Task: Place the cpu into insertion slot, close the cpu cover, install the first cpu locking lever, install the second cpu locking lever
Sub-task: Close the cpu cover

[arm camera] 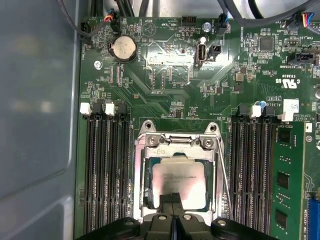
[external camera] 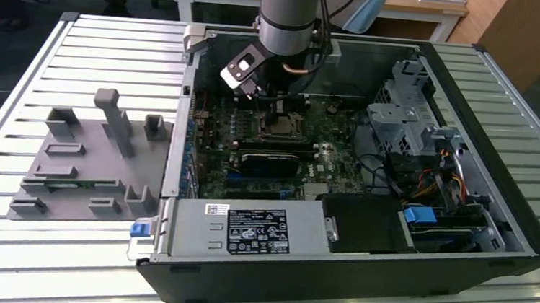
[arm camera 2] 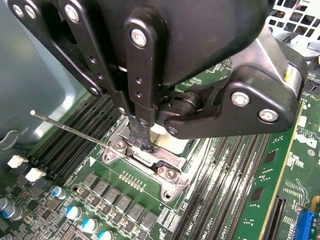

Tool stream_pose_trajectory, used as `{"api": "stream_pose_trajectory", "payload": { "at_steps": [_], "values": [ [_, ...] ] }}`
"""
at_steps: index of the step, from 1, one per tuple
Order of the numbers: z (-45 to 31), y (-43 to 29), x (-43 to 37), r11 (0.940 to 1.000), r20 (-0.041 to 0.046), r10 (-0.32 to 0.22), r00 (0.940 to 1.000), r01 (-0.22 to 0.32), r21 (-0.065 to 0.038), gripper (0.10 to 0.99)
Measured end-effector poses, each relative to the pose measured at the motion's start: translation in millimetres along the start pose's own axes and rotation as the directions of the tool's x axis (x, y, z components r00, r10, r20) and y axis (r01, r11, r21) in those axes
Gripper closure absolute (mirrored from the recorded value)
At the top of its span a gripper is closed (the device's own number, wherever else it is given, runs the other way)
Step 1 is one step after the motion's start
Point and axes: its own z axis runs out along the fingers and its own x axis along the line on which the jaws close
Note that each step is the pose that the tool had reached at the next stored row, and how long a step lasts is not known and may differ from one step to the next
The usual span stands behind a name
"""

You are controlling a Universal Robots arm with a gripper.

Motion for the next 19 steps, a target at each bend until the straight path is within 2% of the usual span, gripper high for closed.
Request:
{"api": "stream_pose_trajectory", "payload": {
  "at_steps": [10,14,19],
  "values": [
    [2.0,0.0,-4.9,1.0,0.0004,0.0,1.0,0.0,0.0,0.98],
    [2.8,5.5,-5.2,1.0,0.0006,0.0,1.0,0.0,0.0,0.98],
    [3.2,5.6,-5.1,1.0,0.0006,0.0,1.0,0.0,-0.001,0.98]
  ]
}}
